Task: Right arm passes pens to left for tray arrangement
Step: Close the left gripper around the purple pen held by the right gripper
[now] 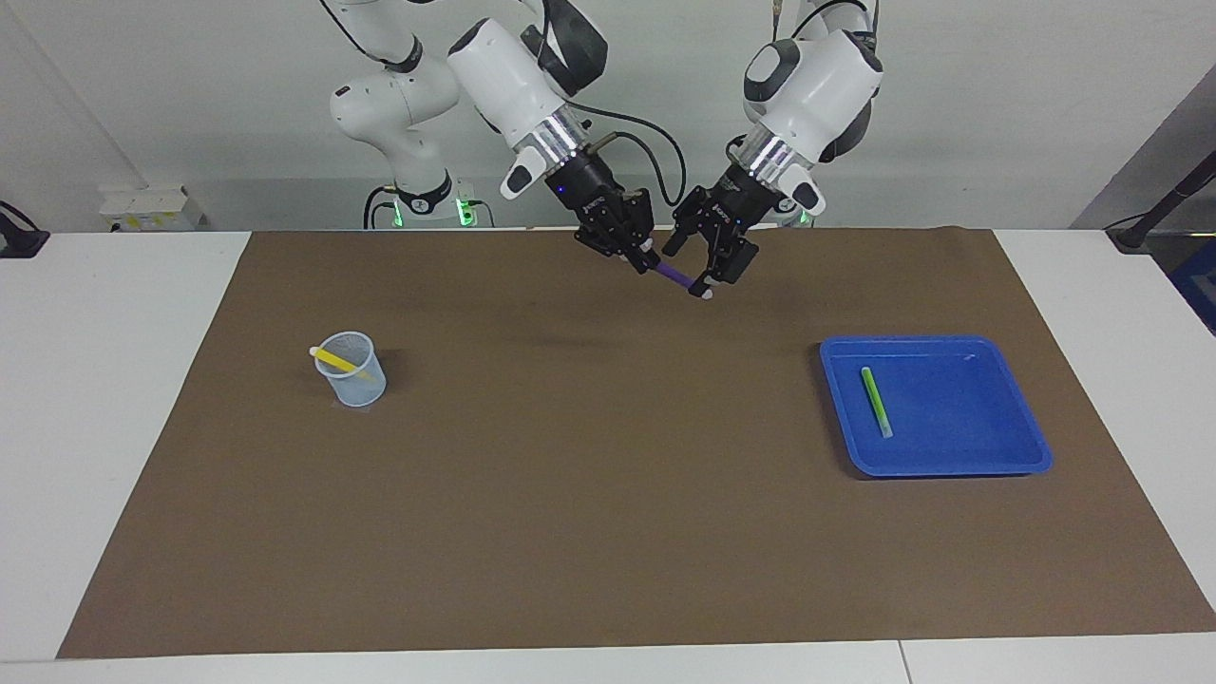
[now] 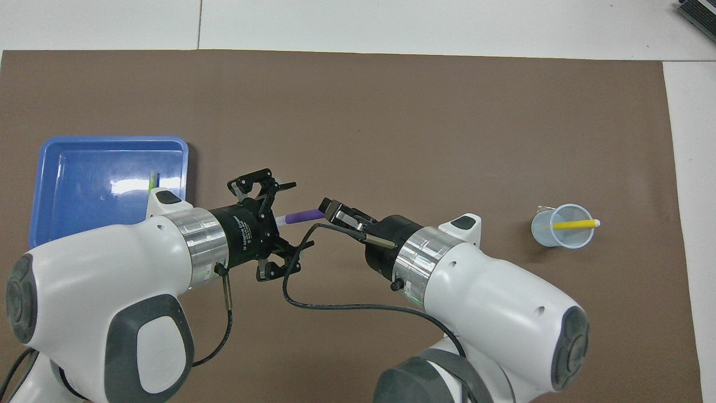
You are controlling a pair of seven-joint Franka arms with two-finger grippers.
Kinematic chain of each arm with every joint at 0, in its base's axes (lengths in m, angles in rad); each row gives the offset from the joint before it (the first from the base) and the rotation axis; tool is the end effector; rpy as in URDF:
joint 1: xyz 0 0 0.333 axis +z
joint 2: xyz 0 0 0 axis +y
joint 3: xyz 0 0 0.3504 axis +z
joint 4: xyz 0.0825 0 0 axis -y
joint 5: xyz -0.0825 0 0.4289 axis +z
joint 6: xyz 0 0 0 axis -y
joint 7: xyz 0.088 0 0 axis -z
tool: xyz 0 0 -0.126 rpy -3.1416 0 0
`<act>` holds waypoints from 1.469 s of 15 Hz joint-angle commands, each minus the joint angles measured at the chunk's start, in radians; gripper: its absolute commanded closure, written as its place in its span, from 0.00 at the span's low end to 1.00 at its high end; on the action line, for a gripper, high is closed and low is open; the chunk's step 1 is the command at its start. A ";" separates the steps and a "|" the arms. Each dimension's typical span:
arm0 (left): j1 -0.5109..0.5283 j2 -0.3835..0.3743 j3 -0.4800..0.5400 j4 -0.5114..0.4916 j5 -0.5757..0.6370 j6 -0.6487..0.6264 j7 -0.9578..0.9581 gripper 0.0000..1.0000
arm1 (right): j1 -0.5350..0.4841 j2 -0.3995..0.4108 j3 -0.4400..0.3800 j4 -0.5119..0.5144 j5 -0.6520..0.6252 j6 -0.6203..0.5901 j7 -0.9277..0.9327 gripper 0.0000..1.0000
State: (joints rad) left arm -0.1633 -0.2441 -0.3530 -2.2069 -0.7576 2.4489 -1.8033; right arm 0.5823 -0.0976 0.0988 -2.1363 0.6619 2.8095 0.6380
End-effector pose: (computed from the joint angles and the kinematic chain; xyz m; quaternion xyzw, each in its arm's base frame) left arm 0.4811 -0.2958 0.5287 0.6012 0.7217 -0.1447 0.3111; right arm 0.4930 0.3684 0.5329 -0.8824 0.2244 -0.1535 0.3839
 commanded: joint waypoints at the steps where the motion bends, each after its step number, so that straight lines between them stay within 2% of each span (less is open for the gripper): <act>1: -0.050 0.028 0.008 -0.016 0.014 0.076 -0.024 0.00 | 0.001 0.001 0.001 -0.002 0.044 0.022 -0.043 1.00; 13: -0.041 0.028 0.011 -0.002 0.014 0.022 0.004 0.03 | -0.001 0.006 0.001 0.003 0.044 0.021 -0.043 1.00; 16: -0.041 0.026 0.011 -0.002 0.014 0.021 0.008 0.09 | -0.001 0.006 0.001 0.003 0.044 0.021 -0.052 1.00; 20: -0.039 0.019 0.014 -0.001 0.014 0.006 0.008 0.27 | -0.001 0.006 0.001 0.003 0.044 0.019 -0.052 1.00; 22: -0.027 0.017 0.016 0.015 0.014 -0.025 0.008 0.29 | -0.002 0.006 0.001 0.003 0.044 0.019 -0.054 1.00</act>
State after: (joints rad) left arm -0.2012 -0.2098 -0.3477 -2.2028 -0.7572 2.4736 -1.7969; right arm 0.5822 -0.0974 0.0983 -2.1363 0.6621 2.8096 0.6365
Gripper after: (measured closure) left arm 0.295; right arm 0.819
